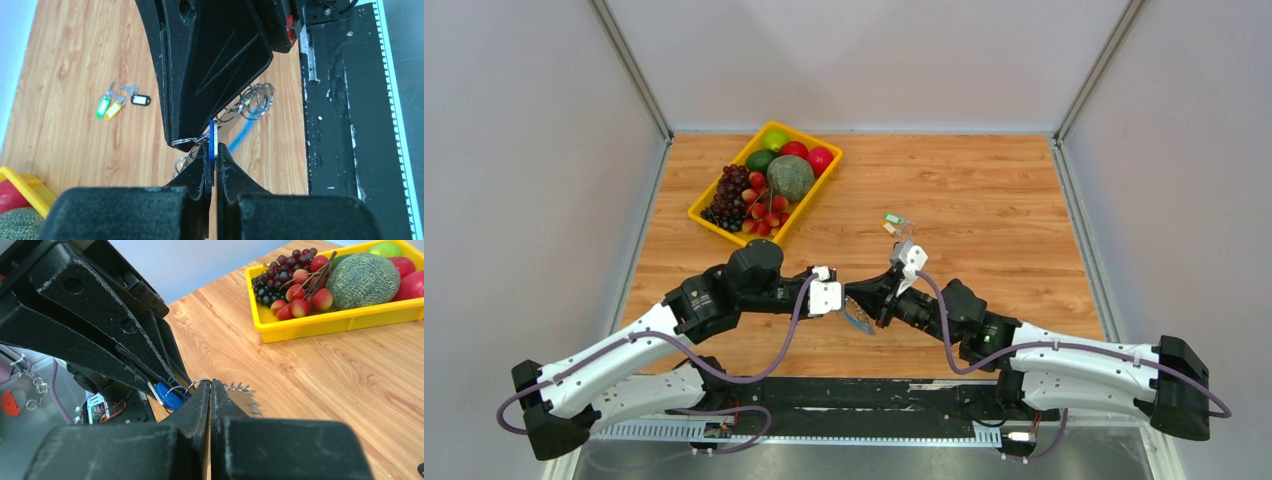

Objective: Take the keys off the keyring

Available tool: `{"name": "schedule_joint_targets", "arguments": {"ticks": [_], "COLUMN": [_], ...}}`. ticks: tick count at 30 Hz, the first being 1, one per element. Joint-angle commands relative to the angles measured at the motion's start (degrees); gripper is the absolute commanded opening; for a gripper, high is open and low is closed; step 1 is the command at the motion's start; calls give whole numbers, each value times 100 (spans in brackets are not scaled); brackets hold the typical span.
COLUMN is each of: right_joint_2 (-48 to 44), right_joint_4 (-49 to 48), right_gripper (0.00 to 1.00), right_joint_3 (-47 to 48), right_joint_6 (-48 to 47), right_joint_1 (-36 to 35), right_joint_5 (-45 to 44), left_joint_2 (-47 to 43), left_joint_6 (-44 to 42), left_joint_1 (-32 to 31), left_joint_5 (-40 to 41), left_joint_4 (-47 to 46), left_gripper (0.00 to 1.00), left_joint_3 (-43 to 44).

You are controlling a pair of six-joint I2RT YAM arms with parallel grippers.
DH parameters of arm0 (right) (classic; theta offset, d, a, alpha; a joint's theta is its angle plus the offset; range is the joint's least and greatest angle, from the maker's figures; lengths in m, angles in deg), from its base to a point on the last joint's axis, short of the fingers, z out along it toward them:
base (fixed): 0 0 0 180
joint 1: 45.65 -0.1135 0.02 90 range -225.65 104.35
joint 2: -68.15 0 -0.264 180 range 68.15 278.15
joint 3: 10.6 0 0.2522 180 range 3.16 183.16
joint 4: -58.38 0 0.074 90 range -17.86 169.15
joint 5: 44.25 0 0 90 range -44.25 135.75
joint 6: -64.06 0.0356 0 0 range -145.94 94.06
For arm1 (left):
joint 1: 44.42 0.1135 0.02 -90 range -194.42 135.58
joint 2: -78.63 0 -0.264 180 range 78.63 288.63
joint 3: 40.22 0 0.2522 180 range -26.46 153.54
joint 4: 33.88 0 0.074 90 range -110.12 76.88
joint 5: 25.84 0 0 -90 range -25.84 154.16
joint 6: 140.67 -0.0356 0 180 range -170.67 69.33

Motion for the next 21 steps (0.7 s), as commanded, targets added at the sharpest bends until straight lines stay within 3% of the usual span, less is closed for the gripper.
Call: {"name": "schedule_joint_targets", "arguments": {"ticks": [1, 7, 13, 15, 19, 21], "right_joint_2": [140, 193, -499, -939, -1666, -1990], "right_joint_4": [164, 327, 218, 209, 200, 181], "right_gripper": [0, 0, 2, 8, 30, 33], "right_joint_3": [403, 496, -33, -308, -827, -1061], "right_joint_6": [201, 248, 86, -59, -264, -322], "right_joint_1": [-51, -51, -55, -51, -52, -52], "right_joint_5": [671, 857, 467, 470, 687, 660], "left_joint_2": [25, 15, -126, -138, -125, -118], "left_joint_6": [-116, -76, -52, -34, -20, -18], "left_joint_1": [-19, -28, -27, -30, -27, -32], "left_joint_5": [-184, -248, -212, -226, -315, -376], "left_joint_4": [-372, -325, -354, -352, -374, -383], "left_gripper": [0, 0, 0, 0, 0, 0], "left_joint_3": [32, 78, 76, 83, 85, 85]}}
